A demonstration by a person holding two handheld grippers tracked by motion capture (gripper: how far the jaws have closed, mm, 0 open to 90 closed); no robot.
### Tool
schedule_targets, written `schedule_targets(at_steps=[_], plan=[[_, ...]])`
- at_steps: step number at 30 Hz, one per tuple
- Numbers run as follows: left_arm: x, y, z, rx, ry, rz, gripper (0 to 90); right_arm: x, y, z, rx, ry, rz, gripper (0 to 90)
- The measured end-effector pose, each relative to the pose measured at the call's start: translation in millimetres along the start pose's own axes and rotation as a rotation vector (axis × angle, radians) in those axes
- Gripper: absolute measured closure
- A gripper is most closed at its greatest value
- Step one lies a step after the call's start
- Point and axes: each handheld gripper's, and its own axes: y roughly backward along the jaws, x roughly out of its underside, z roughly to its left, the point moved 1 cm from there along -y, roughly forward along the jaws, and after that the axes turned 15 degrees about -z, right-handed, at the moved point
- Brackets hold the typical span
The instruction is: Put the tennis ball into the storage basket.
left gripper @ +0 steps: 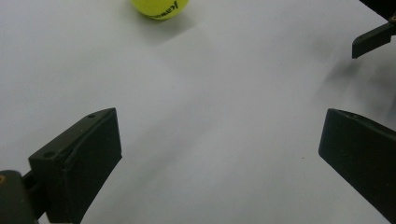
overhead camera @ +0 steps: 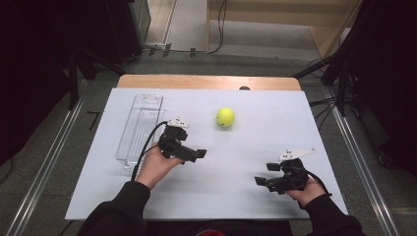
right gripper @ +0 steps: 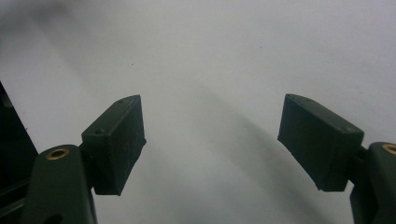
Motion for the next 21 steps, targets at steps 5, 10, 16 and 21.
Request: schedule_targets(at_steps=[5, 10, 16, 21], plan=[[-4.9, -5.2, 1.7, 0.001, -0.007, -0.004, 0.1, -0.1, 0.2, -0.1, 0.004, -0.003, -0.001, 20.6], [-8.8, -11.3, 2.7, 0.002, -0.015, -0.003, 0.1, -0.1, 0.1, 0.0, 0.002, -0.001, 0.0, 20.6], [-13.1, -17.1, 2.6, 0.001, -0.02, -0.006, 0.1, -0.1, 0.1, 0.0, 0.002, -0.003, -0.002, 20.6], [-16.3, -23.4, 4.9, 0.015, -0.005, -0.012, 0.1, -0.1, 0.2, 0.1, 0.0, -0.002, -0.002, 20.6]])
